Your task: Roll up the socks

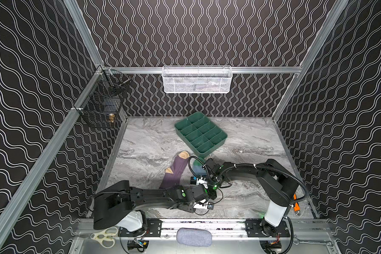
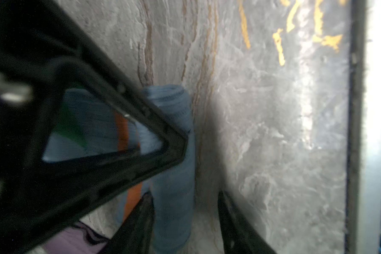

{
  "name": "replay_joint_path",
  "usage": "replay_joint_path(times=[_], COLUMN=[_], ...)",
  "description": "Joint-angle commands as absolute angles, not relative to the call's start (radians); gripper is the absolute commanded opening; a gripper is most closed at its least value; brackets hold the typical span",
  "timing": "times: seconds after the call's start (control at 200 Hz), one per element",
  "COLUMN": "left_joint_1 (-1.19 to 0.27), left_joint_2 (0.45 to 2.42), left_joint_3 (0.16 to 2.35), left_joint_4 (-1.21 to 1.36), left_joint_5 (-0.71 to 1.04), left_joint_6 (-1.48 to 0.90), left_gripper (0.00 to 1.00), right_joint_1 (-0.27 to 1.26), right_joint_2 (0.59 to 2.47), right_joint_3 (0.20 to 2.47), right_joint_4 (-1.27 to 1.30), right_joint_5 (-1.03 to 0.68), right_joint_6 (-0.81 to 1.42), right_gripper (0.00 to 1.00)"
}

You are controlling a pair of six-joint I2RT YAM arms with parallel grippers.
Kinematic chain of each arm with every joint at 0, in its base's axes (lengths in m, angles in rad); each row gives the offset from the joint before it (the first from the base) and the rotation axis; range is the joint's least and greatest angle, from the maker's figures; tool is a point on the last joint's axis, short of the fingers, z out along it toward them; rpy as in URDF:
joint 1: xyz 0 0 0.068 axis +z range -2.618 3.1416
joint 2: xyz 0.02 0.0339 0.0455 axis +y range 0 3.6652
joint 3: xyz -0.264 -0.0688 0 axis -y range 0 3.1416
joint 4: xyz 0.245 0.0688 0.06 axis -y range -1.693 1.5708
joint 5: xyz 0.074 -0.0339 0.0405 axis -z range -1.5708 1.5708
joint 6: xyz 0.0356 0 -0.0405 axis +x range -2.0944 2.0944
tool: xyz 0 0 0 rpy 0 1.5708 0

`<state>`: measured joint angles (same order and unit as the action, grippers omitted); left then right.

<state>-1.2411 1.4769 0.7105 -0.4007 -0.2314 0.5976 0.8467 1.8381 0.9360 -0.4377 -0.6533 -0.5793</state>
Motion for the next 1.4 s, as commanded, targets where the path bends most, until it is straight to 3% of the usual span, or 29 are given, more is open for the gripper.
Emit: replay_joint_path(times=[0.0, 0.31, 0.435, 0.515, 0.761, 0.911, 0.991, 1.211, 1.296, 1.391], left_joint_1=[-1.241, -1.238, -1.235, -1.222, -1.117, -1.020, -0.972, -0.900, -0.880, -0.862], left_joint_2=[1.535, 1.598, 1.603, 1.609, 1.696, 1.774, 1.812, 1.919, 1.981, 2.033], left_joint_3=[0.724, 0.780, 0.797, 0.807, 0.921, 1.013, 1.046, 1.120, 1.167, 1.209], left_joint_4=[-0.397, -0.451, -0.490, -0.510, -0.649, -0.735, -0.773, -0.824, -0.849, -0.862], left_joint_5=[-0.199, -0.150, -0.104, -0.062, 0.108, 0.232, 0.280, 0.355, 0.345, 0.320], left_joint_6=[0.559, 0.525, 0.527, 0.532, 0.540, 0.536, 0.535, 0.547, 0.546, 0.542], left_gripper=[0.44, 0.00, 0.00, 0.00, 0.00, 0.00, 0.00, 0.00, 0.00, 0.00], right_joint_1=[0.844, 0.823, 0.807, 0.799, 0.716, 0.703, 0.704, 0.731, 0.748, 0.785], right_joint_2=[1.864, 1.777, 1.681, 1.613, 1.275, 1.007, 0.851, 0.438, 0.422, 0.523], right_joint_3=[0.906, 0.852, 0.791, 0.768, 0.700, 0.651, 0.632, 0.579, 0.565, 0.558], right_joint_4=[-0.498, -0.469, -0.411, -0.392, -0.304, -0.153, -0.113, -0.263, -0.371, -0.482], right_joint_5=[-0.330, -0.309, -0.291, -0.272, -0.063, 0.290, 0.385, -0.029, -0.070, -0.045], right_joint_6=[-0.610, -0.560, -0.518, -0.491, -0.368, -0.273, -0.267, -0.551, -0.623, -0.672], right_gripper=[0.00, 0.01, 0.26, 0.36, 0.49, 0.55, 0.54, 0.53, 0.55, 0.55])
